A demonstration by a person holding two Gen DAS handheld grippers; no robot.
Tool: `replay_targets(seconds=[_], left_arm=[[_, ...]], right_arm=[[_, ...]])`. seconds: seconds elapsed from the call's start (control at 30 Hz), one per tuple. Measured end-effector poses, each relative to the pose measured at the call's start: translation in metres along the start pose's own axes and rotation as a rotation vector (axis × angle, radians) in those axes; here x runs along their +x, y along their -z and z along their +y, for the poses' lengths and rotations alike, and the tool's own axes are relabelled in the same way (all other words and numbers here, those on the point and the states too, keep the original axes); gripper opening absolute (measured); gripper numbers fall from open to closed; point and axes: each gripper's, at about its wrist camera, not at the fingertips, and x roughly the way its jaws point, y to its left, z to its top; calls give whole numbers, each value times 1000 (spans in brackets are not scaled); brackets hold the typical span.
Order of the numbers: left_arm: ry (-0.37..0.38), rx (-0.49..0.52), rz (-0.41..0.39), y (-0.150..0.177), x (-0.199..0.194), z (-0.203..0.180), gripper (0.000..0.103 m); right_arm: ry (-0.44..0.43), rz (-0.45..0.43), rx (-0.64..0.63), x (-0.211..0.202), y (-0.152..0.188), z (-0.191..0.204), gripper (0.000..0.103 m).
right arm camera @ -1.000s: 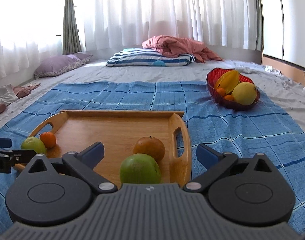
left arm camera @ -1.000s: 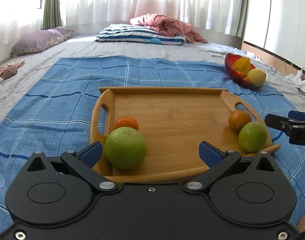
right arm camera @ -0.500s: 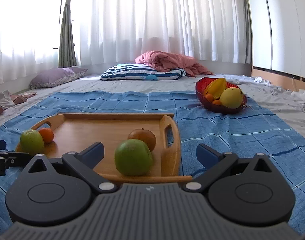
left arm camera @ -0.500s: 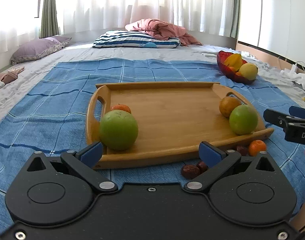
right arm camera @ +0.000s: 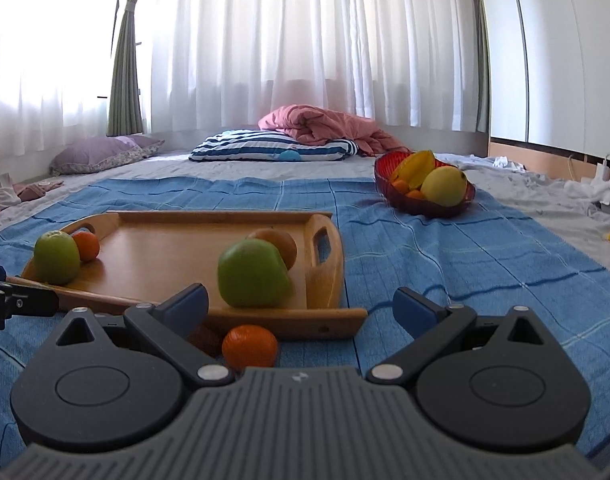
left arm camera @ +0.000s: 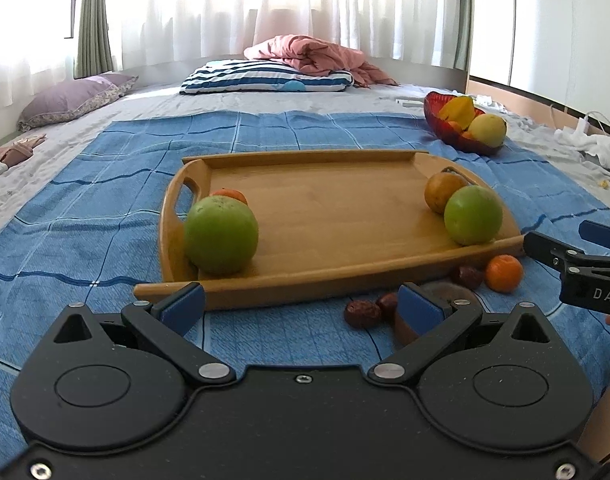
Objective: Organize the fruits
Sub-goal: 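Move the left tool to the dark pomegranate while the right tool approaches a tangerine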
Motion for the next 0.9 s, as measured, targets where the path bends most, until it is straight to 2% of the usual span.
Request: replay_targets(seconds=[0.37,0.77,0.9], left_arm=[[3,11,-5,10,-1,-10,103],[11,9,-1,14,-7,-10,103],[40,16,0,15,-13,-15,103]], right_arm=[[5,18,-48,0,15,7,103],[-15,51,-39,4,22,8,103],[-41,65,-36,6,23,7,103]])
